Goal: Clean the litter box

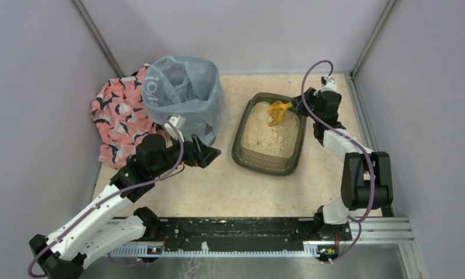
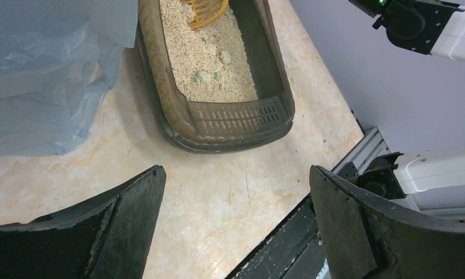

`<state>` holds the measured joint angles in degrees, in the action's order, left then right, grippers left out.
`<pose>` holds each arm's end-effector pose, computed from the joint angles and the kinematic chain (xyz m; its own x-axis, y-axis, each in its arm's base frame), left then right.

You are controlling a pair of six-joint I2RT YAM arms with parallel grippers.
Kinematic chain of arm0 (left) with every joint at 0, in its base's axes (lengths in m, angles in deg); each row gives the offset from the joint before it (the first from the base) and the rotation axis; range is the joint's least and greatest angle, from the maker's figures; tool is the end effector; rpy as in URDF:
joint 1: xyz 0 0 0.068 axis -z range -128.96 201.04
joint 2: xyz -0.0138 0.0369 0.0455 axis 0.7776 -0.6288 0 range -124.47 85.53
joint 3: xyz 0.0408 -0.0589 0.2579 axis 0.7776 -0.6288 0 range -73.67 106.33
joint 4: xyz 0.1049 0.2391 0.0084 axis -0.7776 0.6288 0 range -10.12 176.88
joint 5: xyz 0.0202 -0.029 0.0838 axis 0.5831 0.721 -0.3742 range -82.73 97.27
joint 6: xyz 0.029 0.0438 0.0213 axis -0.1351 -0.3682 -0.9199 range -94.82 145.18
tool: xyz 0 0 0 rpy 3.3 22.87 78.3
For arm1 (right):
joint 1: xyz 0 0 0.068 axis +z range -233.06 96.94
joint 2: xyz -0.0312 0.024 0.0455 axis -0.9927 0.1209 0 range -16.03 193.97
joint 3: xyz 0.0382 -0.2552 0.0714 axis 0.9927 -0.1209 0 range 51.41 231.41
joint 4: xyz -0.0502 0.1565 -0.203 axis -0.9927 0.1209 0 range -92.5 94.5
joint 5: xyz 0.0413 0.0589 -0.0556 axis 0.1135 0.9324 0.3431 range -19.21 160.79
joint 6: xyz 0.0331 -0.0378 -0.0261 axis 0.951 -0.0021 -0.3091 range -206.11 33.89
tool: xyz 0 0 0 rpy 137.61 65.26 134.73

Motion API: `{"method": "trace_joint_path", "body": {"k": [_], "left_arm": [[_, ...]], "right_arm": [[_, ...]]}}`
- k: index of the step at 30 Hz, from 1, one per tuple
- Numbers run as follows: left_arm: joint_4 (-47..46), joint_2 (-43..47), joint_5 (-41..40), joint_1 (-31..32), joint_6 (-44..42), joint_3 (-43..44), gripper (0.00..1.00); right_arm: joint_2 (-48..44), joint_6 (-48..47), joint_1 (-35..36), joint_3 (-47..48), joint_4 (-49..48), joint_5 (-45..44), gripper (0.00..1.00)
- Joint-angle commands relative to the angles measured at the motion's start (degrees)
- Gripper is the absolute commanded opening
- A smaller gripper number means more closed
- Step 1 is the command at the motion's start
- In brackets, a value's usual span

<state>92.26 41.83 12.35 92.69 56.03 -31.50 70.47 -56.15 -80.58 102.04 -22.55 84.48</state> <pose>0.1392 -0.1286 0.3184 -0.5266 -0.2152 -0.8224 0.5314 0.6718 -0.5160 0.3452 0.0243 0.2464 -0.3705 0.4696 -0.8014 -0.0975 0.8383 0.5363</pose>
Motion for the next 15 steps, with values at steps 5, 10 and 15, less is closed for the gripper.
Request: {"method": "trace_joint_path", "body": {"k": [5, 10, 15], "left_arm": [[-4.5, -1.4, 1.8, 0.0, 0.7, -1.6, 0.99], [-5.2, -1.8, 2.6, 0.0, 1.1, -1.9, 0.99], [-4.7, -1.0, 2.6, 0.0, 1.1, -2.0, 0.99]], "right_arm": [[2.1, 8.1, 0.5, -5.8, -8.6, 10.3, 0.00], [1.7, 12.8, -2.1, -8.9, -14.5, 15.0, 0.00], [0.0, 14.4, -8.6, -10.8, -16.4, 18.7, 0.00]]}}
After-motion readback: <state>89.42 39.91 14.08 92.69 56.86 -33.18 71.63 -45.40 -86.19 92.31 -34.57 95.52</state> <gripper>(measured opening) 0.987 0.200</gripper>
